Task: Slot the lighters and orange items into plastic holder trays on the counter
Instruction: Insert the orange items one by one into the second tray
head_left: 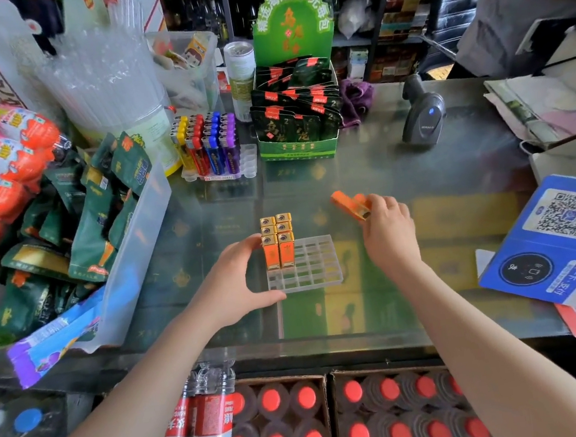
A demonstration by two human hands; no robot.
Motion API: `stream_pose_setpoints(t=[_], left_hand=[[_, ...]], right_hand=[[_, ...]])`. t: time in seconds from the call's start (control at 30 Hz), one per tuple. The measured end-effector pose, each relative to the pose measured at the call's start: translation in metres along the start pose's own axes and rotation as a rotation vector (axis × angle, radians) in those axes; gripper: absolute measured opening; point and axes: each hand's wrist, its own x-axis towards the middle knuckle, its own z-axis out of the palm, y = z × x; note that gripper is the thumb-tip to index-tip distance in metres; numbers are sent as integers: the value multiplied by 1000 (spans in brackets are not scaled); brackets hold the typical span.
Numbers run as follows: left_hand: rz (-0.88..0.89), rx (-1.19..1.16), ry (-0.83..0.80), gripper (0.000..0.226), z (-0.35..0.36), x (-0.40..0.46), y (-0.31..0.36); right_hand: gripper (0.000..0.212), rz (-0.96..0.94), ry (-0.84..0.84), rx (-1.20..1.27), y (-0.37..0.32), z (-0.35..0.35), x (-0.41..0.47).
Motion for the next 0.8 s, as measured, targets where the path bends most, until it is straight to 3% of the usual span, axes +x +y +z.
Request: stream_pose_setpoints(t=[0.17, 0.33, 0.47, 0.7, 0.8], left_hand=[[21, 1, 23, 71, -2, -1, 4], [16, -11, 25, 70, -4, -10, 2], [9, -41, 74, 76, -3, -21, -1], [25, -46, 93, 81, 0, -26, -2], [37, -44, 91, 81, 1, -26, -3]], right_hand=[[43, -113, -108, 92, -12, 2, -12], [34, -109, -85, 295, -15, -2, -19], [8, -198, -18, 556, -28, -14, -37], [19, -178, -557, 1410, -60, -28, -76], [19, -106, -498, 1575, -67, -28, -79]])
